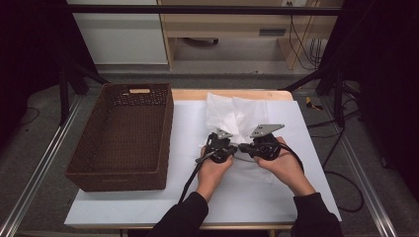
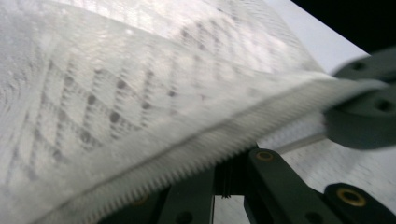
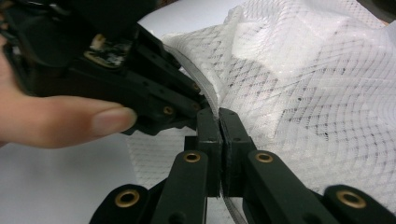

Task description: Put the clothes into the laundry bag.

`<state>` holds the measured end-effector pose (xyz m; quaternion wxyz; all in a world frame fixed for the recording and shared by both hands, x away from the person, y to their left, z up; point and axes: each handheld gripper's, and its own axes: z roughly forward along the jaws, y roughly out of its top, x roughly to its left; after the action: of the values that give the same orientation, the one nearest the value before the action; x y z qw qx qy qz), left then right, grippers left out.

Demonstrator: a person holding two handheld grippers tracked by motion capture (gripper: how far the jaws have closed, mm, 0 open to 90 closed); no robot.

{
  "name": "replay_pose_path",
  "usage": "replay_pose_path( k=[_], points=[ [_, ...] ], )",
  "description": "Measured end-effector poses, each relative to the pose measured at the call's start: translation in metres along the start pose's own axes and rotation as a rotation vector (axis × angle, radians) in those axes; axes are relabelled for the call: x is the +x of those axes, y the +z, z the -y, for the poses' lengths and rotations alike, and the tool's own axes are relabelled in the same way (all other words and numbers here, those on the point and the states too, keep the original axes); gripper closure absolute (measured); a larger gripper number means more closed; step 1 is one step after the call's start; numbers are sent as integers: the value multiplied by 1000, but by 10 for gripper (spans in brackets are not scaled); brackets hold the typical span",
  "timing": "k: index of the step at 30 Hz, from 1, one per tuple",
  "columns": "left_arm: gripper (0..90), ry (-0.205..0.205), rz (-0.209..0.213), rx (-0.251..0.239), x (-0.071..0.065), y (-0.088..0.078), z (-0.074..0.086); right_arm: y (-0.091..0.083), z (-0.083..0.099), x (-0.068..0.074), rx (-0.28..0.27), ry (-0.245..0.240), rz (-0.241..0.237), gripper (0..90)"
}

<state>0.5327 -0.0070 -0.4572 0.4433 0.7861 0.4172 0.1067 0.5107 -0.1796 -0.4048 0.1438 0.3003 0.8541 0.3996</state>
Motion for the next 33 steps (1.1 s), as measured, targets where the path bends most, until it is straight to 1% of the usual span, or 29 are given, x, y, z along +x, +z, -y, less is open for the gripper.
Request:
replay_pose_path(
  k=[5, 12, 15, 17, 27, 33],
  points=[
    [900, -3, -18, -7, 1, 9, -3, 0, 0, -1, -3, 1, 0, 890],
    [900, -1, -40, -20, 3, 12, -5, -1, 1, -1, -3, 2, -1, 889],
    [900, 20, -52, -18, 2, 11, -5, -1, 1, -1, -3, 2, -2, 889],
    [900, 26, -57, -16, 1, 11, -4, -1, 1, -1, -3, 5, -1, 889],
    [900, 26, -47, -11, -2, 7, 3, 0, 2, -1, 5, -1, -4, 889],
    [900, 37, -47, -4, -2, 4, 9, 1, 3, 1, 11, -5, -4, 889]
  ],
)
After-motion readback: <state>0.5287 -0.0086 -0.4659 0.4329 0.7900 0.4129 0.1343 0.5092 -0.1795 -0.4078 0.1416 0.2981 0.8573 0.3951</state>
